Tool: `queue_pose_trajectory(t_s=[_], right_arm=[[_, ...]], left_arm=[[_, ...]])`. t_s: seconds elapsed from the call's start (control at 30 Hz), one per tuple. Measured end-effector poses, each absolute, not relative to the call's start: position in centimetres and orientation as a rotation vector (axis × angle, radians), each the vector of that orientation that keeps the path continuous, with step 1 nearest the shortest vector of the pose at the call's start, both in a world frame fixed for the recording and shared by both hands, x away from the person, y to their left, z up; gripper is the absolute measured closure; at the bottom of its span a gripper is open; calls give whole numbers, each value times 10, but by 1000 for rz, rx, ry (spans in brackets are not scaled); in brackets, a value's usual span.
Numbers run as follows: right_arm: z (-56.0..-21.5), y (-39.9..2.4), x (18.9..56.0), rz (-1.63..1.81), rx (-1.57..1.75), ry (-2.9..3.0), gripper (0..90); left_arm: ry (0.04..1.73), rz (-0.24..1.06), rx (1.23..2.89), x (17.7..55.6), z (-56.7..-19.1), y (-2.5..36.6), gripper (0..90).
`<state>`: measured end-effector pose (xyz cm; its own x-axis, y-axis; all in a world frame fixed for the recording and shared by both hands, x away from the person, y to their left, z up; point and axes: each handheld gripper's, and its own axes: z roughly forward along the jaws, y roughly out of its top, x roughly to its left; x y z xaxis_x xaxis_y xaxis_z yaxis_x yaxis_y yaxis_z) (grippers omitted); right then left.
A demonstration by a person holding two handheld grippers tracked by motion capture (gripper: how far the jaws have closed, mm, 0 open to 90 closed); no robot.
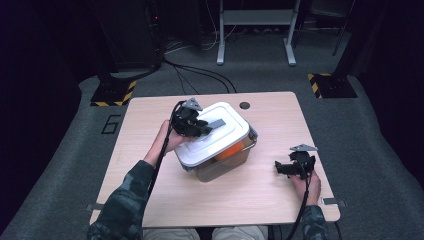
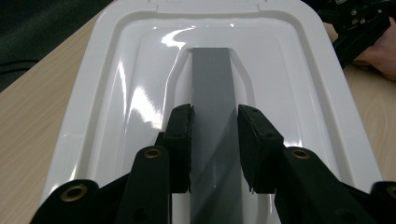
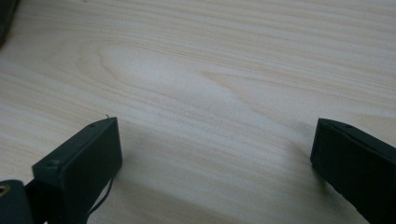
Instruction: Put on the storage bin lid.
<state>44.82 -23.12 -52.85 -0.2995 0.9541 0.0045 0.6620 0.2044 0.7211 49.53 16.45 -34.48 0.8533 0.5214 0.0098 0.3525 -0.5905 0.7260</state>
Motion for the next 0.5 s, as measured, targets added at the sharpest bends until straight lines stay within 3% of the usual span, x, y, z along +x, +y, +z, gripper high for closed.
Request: queue_pose_trajectory(t_s=[0.5], right_arm=[[-528, -231, 448, 873, 1500, 2039, 14]], left_arm=[[610, 267, 2277, 495, -349, 155, 669]])
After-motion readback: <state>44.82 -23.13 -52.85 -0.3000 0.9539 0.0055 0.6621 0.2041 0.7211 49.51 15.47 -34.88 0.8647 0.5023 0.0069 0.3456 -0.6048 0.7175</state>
